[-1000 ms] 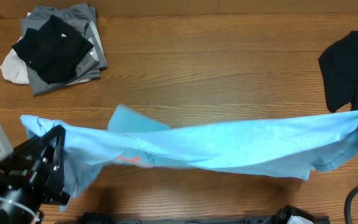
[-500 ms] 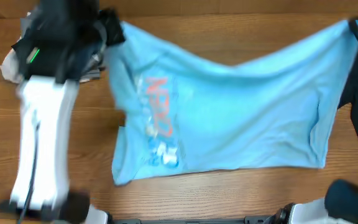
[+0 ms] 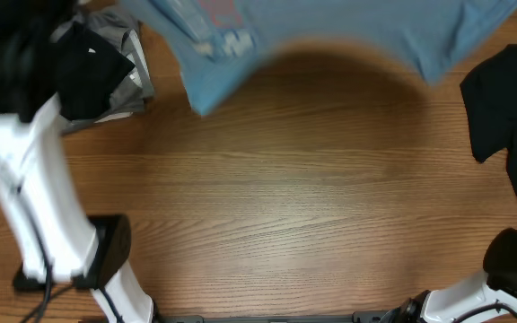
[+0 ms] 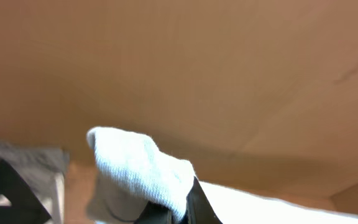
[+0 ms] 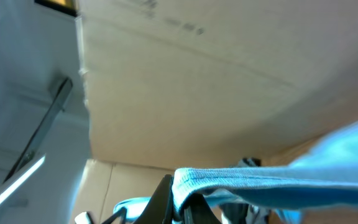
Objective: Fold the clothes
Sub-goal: 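Lift the T-shirt with both grippers and lay it flat forward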
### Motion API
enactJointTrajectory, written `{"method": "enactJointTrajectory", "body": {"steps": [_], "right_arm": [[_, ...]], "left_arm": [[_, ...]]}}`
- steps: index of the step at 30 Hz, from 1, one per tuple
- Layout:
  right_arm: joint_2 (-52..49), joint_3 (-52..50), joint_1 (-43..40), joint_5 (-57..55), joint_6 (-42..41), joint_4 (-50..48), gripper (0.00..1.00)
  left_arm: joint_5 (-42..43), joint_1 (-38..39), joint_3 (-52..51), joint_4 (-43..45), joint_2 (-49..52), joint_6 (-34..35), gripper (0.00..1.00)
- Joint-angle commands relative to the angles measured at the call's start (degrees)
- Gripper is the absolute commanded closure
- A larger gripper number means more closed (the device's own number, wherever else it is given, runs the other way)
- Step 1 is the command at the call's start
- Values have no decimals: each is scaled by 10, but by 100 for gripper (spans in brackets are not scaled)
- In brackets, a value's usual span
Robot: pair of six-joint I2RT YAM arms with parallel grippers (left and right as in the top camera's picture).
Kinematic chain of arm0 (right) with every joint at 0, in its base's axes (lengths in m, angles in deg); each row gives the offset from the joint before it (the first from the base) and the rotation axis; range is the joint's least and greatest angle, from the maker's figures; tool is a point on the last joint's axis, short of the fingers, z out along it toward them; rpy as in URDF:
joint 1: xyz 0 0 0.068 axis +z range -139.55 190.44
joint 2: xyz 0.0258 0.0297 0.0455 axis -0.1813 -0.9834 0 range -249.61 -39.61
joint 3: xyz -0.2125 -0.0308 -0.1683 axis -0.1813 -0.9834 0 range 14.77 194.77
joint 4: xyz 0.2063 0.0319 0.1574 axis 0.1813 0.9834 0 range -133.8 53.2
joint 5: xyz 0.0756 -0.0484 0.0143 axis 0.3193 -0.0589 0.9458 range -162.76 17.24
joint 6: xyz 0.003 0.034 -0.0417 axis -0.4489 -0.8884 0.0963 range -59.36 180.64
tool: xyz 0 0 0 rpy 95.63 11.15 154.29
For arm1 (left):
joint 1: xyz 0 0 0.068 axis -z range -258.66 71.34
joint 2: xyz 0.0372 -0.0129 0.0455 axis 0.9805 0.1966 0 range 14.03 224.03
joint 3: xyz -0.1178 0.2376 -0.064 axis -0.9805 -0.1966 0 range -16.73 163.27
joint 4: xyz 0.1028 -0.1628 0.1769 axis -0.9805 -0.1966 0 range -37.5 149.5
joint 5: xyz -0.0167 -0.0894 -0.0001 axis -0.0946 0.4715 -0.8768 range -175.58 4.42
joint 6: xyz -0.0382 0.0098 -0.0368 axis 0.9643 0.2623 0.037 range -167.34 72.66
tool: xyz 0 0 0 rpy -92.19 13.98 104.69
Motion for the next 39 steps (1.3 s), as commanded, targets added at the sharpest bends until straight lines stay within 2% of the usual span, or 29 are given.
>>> {"method": "enactJointTrajectory", "body": {"steps": [1, 3, 4, 7, 8, 11, 18, 23, 29, 33, 39], "right_arm": [[22, 34, 5, 43, 46, 65, 96], [22, 34, 15, -9, 141, 193, 96], [22, 33, 25, -96, 199, 283, 96], [22, 23, 63, -340, 255, 420, 96], [21, 14, 81, -390, 268, 448, 96], [20, -12, 113, -446, 285, 481, 96], [20, -132, 133, -533, 276, 506, 96], [20, -236, 124, -546, 285, 476, 96], [20, -349, 124, -582, 290, 426, 96], [20, -389, 123, -594, 290, 394, 96], [20, -399, 122, -624, 266, 390, 96]], "left_arm": [[3, 4, 21, -51, -22, -39, 95], [4, 6, 14, -108, -11, -55, 94], [5, 7, 6, -134, 0, -68, 91], [8, 17, -26, -187, 40, -75, 90], [10, 23, -40, -206, 59, -76, 90], [10, 36, -70, -242, 107, -75, 96], [33, 67, -187, -257, 171, -70, 96], [-3, 88, -252, -257, 170, -66, 96], [32, 100, -330, -257, 167, -74, 96], [12, 102, -408, -257, 139, -79, 96], [-10, 102, -516, -257, 28, -70, 96]]}}
